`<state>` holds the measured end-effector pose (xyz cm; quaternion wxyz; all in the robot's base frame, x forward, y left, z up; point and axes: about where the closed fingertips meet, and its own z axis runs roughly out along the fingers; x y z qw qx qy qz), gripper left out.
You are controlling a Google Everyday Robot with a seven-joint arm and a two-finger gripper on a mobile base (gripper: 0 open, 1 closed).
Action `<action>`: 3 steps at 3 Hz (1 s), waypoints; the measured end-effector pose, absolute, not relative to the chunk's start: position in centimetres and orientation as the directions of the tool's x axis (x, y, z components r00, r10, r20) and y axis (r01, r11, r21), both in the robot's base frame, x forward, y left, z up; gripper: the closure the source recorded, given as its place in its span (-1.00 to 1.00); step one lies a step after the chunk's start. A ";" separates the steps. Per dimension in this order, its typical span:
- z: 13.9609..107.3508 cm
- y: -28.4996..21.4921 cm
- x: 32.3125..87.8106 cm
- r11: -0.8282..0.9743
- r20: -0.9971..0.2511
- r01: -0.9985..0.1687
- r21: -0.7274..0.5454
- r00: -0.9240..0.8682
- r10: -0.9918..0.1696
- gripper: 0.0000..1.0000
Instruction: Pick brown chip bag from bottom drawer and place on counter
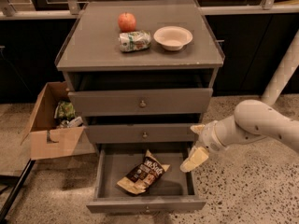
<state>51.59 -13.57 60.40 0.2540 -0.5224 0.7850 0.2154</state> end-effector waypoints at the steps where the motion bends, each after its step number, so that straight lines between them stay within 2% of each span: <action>1: 56.0 -12.6 52.4 0.392 -0.647 -0.914 0.104 -0.361 -0.671 -1.00; 3: 46.9 -9.3 53.1 0.346 -0.657 -0.912 0.220 -0.401 -0.638 -1.00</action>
Offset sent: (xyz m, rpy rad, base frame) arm 0.0206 0.0392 -0.1383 0.1352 0.0922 -0.0208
